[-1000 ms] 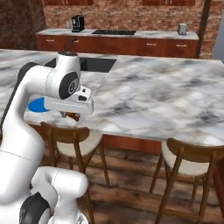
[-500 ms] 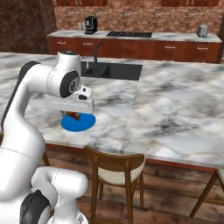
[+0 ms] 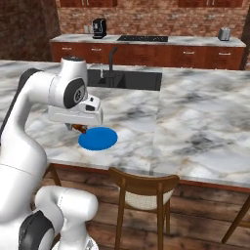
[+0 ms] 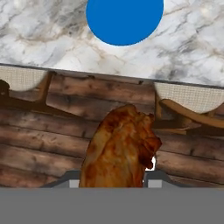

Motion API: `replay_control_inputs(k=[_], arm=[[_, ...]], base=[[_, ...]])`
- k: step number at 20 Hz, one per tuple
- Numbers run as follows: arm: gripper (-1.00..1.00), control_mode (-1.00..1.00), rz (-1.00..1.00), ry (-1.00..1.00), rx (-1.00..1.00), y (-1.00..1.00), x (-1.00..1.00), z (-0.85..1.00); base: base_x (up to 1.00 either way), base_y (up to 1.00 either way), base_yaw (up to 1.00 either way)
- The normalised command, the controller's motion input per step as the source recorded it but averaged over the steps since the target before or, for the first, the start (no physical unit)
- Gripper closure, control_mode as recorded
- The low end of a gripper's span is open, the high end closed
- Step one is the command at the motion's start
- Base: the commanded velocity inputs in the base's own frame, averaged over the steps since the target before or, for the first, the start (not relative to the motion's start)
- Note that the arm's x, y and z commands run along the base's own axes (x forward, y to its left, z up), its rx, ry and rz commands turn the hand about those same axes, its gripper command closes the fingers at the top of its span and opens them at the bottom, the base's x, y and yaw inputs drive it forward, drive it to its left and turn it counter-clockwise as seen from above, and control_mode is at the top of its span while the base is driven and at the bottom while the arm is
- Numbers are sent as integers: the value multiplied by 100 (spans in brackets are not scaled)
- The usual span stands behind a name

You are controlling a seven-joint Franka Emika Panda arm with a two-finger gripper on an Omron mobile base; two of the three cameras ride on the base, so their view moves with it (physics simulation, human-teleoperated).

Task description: Take the chicken drumstick from the fridge and place it on the digital scale on the counter by the fridge. Wait a few seconds for a reading, then move it to the plate on the dining counter.

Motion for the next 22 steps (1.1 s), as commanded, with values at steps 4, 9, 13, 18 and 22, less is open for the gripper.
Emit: replay_control_inputs(k=[4, 9, 13, 18, 22], arm=[[100, -100, 0, -9, -22, 72, 76, -50], [100, -100, 0, -10, -24, 84, 100, -80], [100, -100, 0, -4, -10, 24, 97, -72], [100, -100, 0, 0, -1, 8, 100, -57], [100, -100, 0, 0, 0, 0, 100, -54]], base=[[0, 0, 0], [0, 0, 0], [0, 0, 0], [0, 0, 0], [0, 0, 0]])
